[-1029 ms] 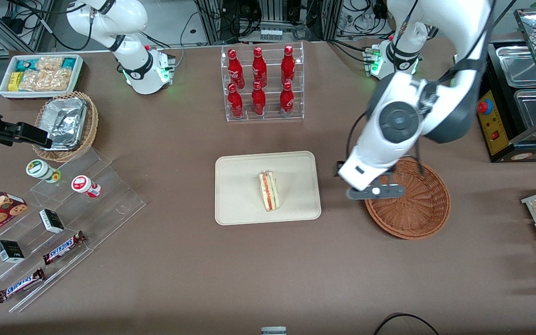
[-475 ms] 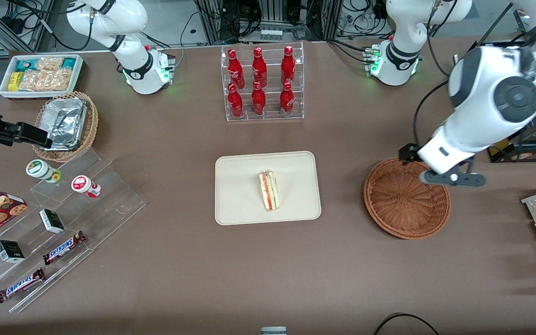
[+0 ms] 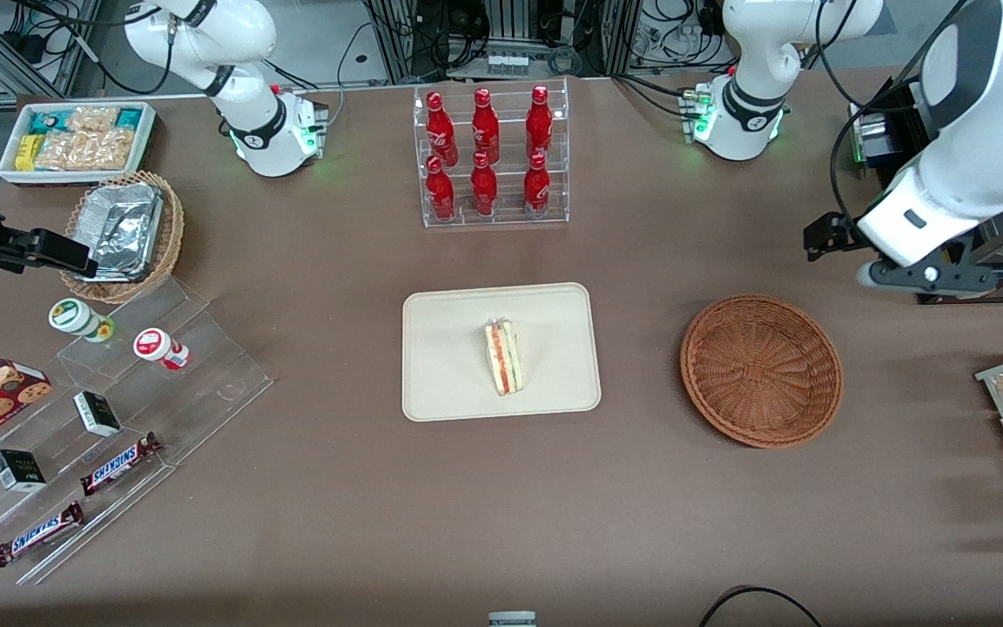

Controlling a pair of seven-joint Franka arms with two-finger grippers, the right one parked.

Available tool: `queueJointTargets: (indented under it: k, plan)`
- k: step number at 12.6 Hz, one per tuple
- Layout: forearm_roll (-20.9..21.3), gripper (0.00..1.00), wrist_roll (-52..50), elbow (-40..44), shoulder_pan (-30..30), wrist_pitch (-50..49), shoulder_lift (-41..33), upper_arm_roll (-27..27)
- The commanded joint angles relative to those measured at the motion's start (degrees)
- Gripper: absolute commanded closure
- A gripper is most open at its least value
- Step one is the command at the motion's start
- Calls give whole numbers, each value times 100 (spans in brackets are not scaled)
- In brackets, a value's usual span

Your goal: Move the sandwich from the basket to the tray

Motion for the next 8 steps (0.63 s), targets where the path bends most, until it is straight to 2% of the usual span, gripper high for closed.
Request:
queueJointTargets:
  k: [1,4,5,8]
  plan:
    - [40,0,372,174,51,-488,-221,230]
    - [31,0,409,650,77,-779,-142,249]
    - [14,0,417,746,260,-789,-107,205]
    - [22,0,391,1607,323,-876,560,21]
